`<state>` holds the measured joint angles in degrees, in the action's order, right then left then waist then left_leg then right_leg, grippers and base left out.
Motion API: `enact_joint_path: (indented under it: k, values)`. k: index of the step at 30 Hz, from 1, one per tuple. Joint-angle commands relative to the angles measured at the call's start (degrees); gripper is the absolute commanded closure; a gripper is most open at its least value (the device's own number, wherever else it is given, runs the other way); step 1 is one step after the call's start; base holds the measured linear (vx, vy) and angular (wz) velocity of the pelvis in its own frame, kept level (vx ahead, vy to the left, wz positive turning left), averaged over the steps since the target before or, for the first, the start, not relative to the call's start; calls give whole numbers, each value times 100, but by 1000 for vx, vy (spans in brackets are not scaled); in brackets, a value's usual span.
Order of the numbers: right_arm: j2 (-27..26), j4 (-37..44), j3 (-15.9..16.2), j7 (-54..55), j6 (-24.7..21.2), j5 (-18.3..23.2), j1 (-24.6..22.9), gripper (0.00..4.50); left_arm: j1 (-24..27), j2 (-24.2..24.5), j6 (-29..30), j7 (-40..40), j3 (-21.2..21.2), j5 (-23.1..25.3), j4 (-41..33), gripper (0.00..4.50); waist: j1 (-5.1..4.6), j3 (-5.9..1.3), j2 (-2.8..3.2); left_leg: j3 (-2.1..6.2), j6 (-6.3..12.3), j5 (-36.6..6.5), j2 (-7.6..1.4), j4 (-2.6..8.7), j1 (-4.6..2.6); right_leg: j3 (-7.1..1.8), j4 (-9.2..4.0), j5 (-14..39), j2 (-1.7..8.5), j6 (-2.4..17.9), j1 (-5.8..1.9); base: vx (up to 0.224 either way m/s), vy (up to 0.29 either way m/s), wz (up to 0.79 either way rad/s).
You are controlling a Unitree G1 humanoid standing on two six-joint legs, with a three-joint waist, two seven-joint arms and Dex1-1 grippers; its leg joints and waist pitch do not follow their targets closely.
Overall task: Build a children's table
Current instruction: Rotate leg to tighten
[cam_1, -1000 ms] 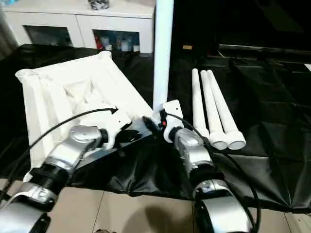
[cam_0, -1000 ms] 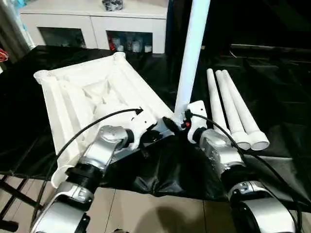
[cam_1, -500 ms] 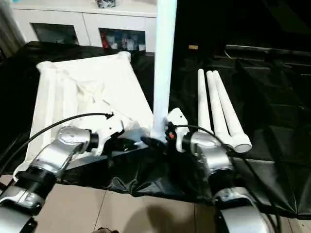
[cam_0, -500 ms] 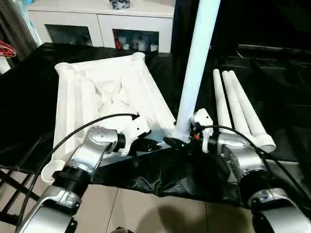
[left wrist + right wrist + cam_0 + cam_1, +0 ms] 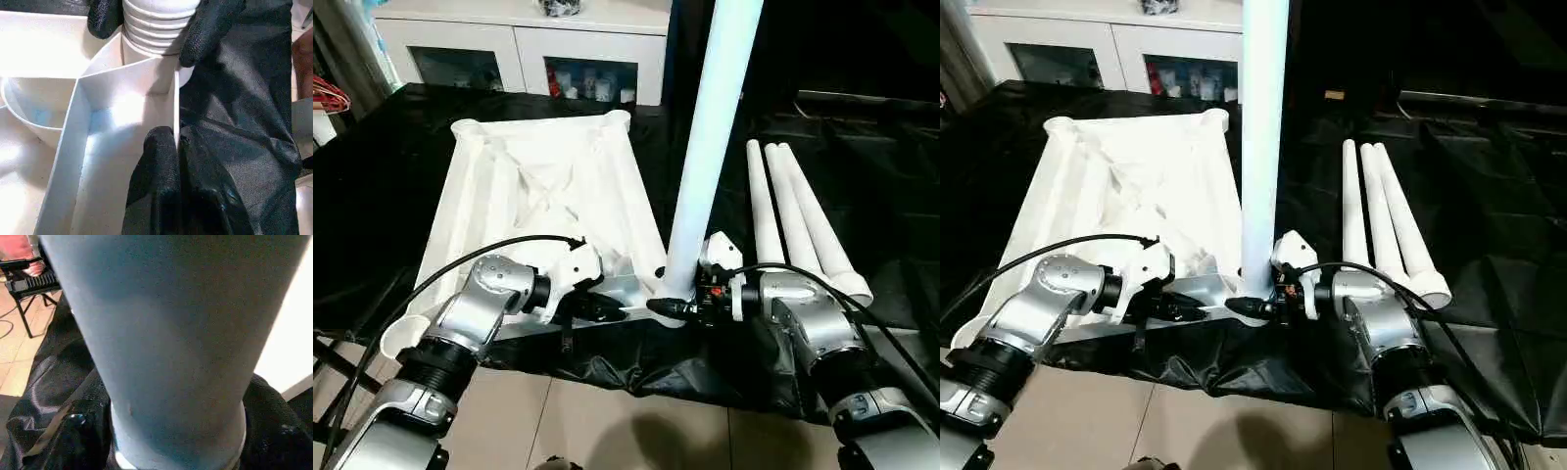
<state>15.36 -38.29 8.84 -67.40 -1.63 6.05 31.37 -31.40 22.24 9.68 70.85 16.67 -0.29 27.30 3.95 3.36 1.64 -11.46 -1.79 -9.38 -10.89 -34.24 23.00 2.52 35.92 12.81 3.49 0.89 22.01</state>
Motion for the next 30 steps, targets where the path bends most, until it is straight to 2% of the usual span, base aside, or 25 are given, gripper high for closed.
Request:
enact_joint_path:
  k: [1,3,4,5,7,8,10,11,13,14,15,17,18,19,20,21,23,24,27,30]
  values:
    - [-418,-272,46,743,52,-154,-41,170,-158,-371,-155,-715,31,138,26,450,-23,-397,-37,134,300,-1025,-310,394,-189,-245,-404,397,480,1453,-170,0,0,0]
    - [-594,-550,-70,1399,110,-284,35,172,-253,-544,-177,-1249,-31,314,255,450,-61,-373,-37,143,183,-1165,-299,414,-201,-254,-443,635,493,1434,-149,0,0,0]
    - [-686,-699,-131,1736,134,-330,82,173,-302,-644,-132,-1463,-86,333,349,450,-100,-353,-47,158,19,-1460,-292,441,-220,-255,-485,1137,501,1350,-149,0,0,0]
    - [-779,-834,-195,2063,143,-355,130,173,-348,-740,-76,-1643,-131,340,420,450,-113,-351,-50,165,-38,-1606,-288,445,-231,-260,-514,1396,505,1279,-144,0,0,0]
    - [-902,-985,-283,2472,134,-359,193,174,-407,-854,-11,-1845,-161,361,485,450,-140,-347,-37,165,-93,-1673,-282,449,-241,-274,-526,1500,505,1252,-121,0,0,0]
    - [-1254,-1388,-575,3671,62,-300,396,174,-576,-1129,90,-2403,-185,485,654,450,-180,-341,-35,177,-156,-1702,-281,469,-232,-278,-528,1540,495,1205,-112,0,0,0]
    - [-1322,-1465,-629,3888,36,-283,440,174,-612,-1182,117,-2515,-188,507,684,450,-205,-348,-41,184,-194,-1758,-268,468,-242,-268,-539,1628,497,1183,-116,0,0,0]
    - [-1536,-1698,-749,4423,11,-295,583,174,-723,-1382,209,-2865,-259,531,800,450,-207,-354,-20,182,-172,-1742,-268,455,-231,-273,-551,1575,506,1164,-123,0,0,0]
    - [-1671,-1827,-726,4651,198,-425,671,174,-780,-1518,195,-3017,-298,540,871,450,-216,-360,-21,180,-152,-1702,-261,454,-235,-272,-549,1456,491,1178,-114,0,0,0]
    - [-1695,-1847,-706,4625,280,-452,685,140,-782,-1539,184,-3015,-297,536,876,450,-200,-371,-12,172,-118,-1652,-263,439,-228,-276,-546,1329,500,1185,-118,0,0,0]
    - [-1715,-1815,-717,4437,370,-393,682,140,-742,-1537,163,-2890,-269,503,817,450,-190,-377,-7,167,-52,-1578,-261,431,-213,-280,-533,1142,500,1205,-137,0,0,0]
    - [-1732,-1741,-820,4114,364,-212,669,102,-657,-1494,98,-2639,-205,453,709,450,-181,-396,-14,164,76,-1347,-259,422,-182,-269,-491,752,485,1250,-176,0,0,0]
    - [-1732,-1741,-820,4114,364,-212,669,102,-657,-1494,98,-2639,-205,453,709,450,-180,-401,-14,161,120,-1290,-259,415,-177,-268,-481,632,485,1275,-182,0,0,0]
    - [-1694,-1757,-798,4055,429,-248,677,95,-599,-1455,57,-2508,-172,434,649,450,-183,-400,11,164,179,-1208,-261,416,-168,-258,-462,462,481,1325,-190,0,0,0]
    - [-1637,-1743,-797,3935,451,-231,674,70,-535,-1408,-33,-2360,-150,396,573,450,-190,-400,0,157,219,-1222,-265,409,-175,-255,-462,410,484,1385,-189,0,0,0]
    - [-1603,-1728,-798,3877,459,-212,668,62,-503,-1385,-43,-2294,-145,366,526,450,-187,-401,19,160,224,-1240,-265,408,-179,-253,-460,424,487,1397,-192,0,0,0]
    - [-1508,-1670,-783,3677,494,-174,643,59,-435,-1318,-77,-2129,-126,312,420,450,-201,-395,10,159,233,-1272,-268,414,-170,-254,-462,458,482,1414,-197,0,0,0]
    - [-1421,-1627,-747,3482,568,-175,619,37,-382,-1253,-96,-1980,-96,281,339,450,-201,-395,6,159,242,-1300,-271,412,-176,-253,-467,494,484,1422,-200,0,0,0]
    - [-1264,-1527,-702,3181,566,-209,579,17,-296,-1122,-94,-1709,-42,245,221,450,-200,-396,25,154,255,-1280,-281,413,-186,-255,-456,456,475,1470,-191,0,0,0]
    - [-839,-1118,-339,2007,447,-252,360,17,-164,-836,-50,-1141,47,185,41,450,-167,-401,22,153,332,-1206,-286,401,-179,-245,-441,303,469,1475,-215,0,0,0]
